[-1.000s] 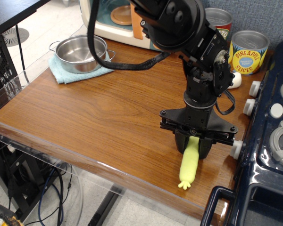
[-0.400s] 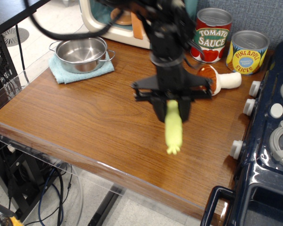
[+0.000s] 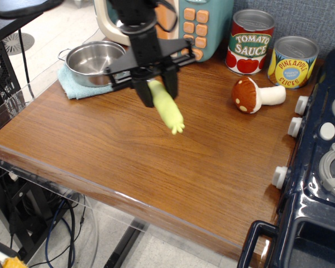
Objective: Put the spoon on the left bottom of the table with the metal part facing left.
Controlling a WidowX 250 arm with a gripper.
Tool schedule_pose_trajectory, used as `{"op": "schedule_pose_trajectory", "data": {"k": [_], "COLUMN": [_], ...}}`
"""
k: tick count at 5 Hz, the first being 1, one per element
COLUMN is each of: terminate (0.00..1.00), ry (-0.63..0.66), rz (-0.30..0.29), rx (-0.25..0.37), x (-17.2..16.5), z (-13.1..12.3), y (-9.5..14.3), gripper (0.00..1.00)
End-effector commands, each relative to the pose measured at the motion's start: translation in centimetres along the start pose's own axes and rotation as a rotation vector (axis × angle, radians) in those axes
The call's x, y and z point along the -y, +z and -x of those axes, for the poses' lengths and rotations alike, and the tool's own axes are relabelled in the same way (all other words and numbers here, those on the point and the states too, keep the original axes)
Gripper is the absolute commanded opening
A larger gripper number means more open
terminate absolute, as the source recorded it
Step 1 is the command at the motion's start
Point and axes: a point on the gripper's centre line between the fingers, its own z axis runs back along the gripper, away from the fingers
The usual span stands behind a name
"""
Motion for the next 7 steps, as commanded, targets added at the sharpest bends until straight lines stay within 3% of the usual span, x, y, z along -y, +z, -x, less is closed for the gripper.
{"op": "schedule_pose_trajectory", "data": {"k": [1, 2, 4, 5, 6, 7], "terminate": [0.00, 0.00, 0.00, 0.00, 0.00, 0.00], "ry": [0.389, 0.527, 0.623, 0.660, 0.647, 0.652], "rz": [-0.013, -0.080, -0.273, -0.313, -0.299, -0.295], "rx": [0.169, 0.192, 0.192, 0.145, 0.102, 0.100], "x": [-5.0, -6.5, -10.0, -11.8, -12.1, -12.0], "z": [-2.7, -3.0, -3.6, -3.6, -3.3, -3.3], "y": [2.1, 1.4, -2.0, -3.5, -4.6, -4.6], "gripper": [0.00, 0.00, 0.00, 0.00, 0.00, 0.00]}}
